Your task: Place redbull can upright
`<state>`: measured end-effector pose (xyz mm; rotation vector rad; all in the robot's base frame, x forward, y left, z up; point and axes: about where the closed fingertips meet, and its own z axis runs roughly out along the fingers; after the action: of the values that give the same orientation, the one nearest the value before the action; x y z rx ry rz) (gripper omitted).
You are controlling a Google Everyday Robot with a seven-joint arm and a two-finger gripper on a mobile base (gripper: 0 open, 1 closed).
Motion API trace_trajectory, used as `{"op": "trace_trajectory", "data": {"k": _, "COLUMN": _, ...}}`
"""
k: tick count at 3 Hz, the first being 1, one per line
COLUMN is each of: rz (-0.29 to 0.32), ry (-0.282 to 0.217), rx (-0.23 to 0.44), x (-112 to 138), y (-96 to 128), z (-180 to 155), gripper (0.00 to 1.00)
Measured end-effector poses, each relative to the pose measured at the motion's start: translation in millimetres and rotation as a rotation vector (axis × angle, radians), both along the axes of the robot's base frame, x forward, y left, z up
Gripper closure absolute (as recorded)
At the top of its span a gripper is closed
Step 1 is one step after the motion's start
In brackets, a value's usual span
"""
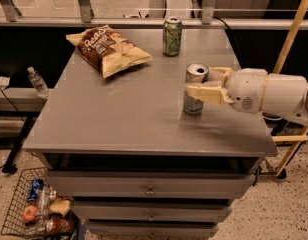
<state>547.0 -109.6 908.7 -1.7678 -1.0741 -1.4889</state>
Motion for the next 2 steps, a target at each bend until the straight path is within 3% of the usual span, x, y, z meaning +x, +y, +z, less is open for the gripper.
{"op": "trace_trajectory", "data": {"k": 1, "rz": 0.000, "ry": 0.000, "rx": 0.000, "x": 0.0, "y": 0.1, "z": 0.0, "gripper": 1.00}}
{"op": "trace_trajectory", "data": {"k": 2, "rz": 0.001, "ry": 0.014, "rx": 0.008, "x": -0.1, "y": 2.5, "z": 0.2, "gripper": 0.82}}
